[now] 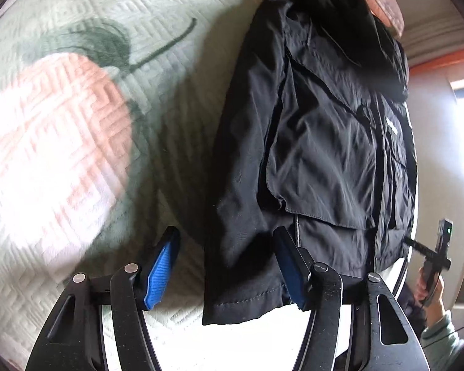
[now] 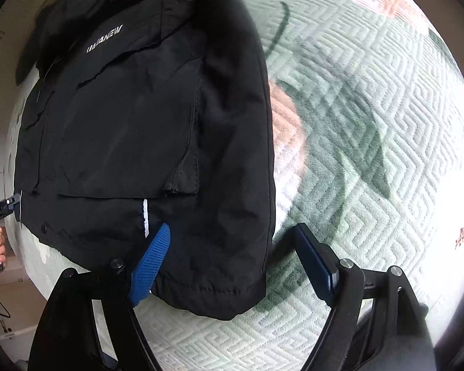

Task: Fold large clothes
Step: 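Move both grippers to the jacket hem, then grasp the jacket hem with both grippers and lift it toward the collar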

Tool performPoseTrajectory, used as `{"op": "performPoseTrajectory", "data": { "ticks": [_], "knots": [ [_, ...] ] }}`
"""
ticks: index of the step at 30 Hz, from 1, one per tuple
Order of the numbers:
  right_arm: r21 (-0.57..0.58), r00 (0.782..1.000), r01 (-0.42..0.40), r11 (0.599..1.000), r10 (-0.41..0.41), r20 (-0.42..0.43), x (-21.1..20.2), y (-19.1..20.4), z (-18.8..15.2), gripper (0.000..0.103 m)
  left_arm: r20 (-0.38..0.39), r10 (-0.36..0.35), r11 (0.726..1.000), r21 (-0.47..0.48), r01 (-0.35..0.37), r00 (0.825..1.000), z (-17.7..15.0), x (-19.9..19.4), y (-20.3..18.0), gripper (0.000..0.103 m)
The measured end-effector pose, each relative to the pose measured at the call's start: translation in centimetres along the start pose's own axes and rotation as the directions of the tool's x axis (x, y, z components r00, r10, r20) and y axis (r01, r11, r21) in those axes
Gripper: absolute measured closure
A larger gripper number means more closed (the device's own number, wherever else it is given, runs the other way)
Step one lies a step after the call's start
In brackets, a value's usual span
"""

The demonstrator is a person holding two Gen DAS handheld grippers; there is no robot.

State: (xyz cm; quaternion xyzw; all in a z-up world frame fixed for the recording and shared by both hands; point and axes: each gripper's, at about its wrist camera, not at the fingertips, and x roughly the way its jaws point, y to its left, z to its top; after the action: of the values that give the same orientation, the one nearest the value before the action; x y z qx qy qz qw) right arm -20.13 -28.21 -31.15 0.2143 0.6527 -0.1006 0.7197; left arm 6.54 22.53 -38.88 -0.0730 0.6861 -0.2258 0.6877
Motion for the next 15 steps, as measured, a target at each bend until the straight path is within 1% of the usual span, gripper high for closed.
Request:
{"op": "performPoseTrajectory", "data": {
  "ticks": [1,2,3,4,5,6,7,8,9,10,11,12,13,15],
  "knots": [
    [-0.006,1.000,-0.008,1.000,0.008,-0.004,-0.2,-0.1,-0.1,0.021,0.018,0.031,1.000,0.003,-0.031,0.999,0.0,-0.4,0.0,0.039],
    [-0.003,1.000,-0.021,1.000,0.021,-0.007,-0.3,-0.3,-0.1,0.023,0.015,0.030,0.999,0.013,-0.030,0.999,0.1,-0.5,0.0,0.039],
    [-0.001,0.999,-0.039,0.999,0.039,-0.011,-0.3,-0.5,-0.1,0.023,-0.013,-0.011,0.999,0.031,0.012,1.000,0.1,-0.2,-0.2,0.039],
    [-0.005,0.999,-0.049,0.999,0.049,-0.016,-0.2,-0.7,-0.1,0.023,-0.063,-0.074,0.996,0.046,0.077,0.995,0.1,0.5,-0.4,0.039],
    [-0.013,0.998,-0.053,0.998,0.053,-0.018,-0.2,-1.1,0.0,0.023,-0.089,-0.075,0.995,0.065,0.081,0.993,0.0,1.2,-0.7,0.039],
    [-0.026,0.999,-0.052,0.998,0.052,-0.015,0.3,-1.5,0.1,0.023,-0.085,-0.058,0.994,0.092,0.066,0.995,-0.1,1.4,-1.1,0.039],
    [-0.046,0.999,-0.051,0.998,0.051,-0.010,0.2,-1.2,0.1,0.026,-0.084,-0.053,0.992,0.109,0.062,0.995,-0.1,1.5,-1.4,0.039],
    [-0.060,0.998,-0.062,0.996,0.061,-0.009,0.2,-1.1,0.1,0.042,-0.082,-0.055,0.991,0.120,0.064,0.995,-0.1,1.4,-1.5,0.052],
    [-0.073,0.997,-0.080,0.994,0.079,-0.012,0.0,-0.7,0.0,0.055,-0.077,-0.075,0.989,0.121,0.084,0.994,0.0,1.2,-1.5,0.065],
    [-0.084,0.996,-0.095,0.992,0.094,-0.011,-0.2,-0.2,0.0,0.062,-0.082,-0.093,0.989,0.108,0.101,0.992,0.0,1.3,-1.5,0.085],
    [-0.083,0.994,-0.107,0.991,0.107,-0.013,-0.4,0.0,0.0,0.072,-0.087,-0.110,0.988,0.094,0.118,0.990,0.0,1.3,-1.5,0.091],
    [-0.082,0.994,-0.112,0.990,0.111,-0.015,-0.5,0.2,0.1,0.078,-0.084,-0.108,0.988,0.097,0.116,0.991,0.2,1.2,-1.6,0.092],
    [-0.089,0.994,-0.110,0.990,0.109,-0.015,-0.7,0.4,0.2,0.081,-0.077,-0.105,0.988,0.108,0.114,0.991,0.4,0.8,-1.8,0.094],
    [-0.109,0.995,-0.101,0.989,0.101,-0.011,-1.5,1.0,0.4,0.087,-0.069,-0.109,0.986,0.117,0.116,0.992,0.5,0.1,-2.4,0.096]
  ]
}}
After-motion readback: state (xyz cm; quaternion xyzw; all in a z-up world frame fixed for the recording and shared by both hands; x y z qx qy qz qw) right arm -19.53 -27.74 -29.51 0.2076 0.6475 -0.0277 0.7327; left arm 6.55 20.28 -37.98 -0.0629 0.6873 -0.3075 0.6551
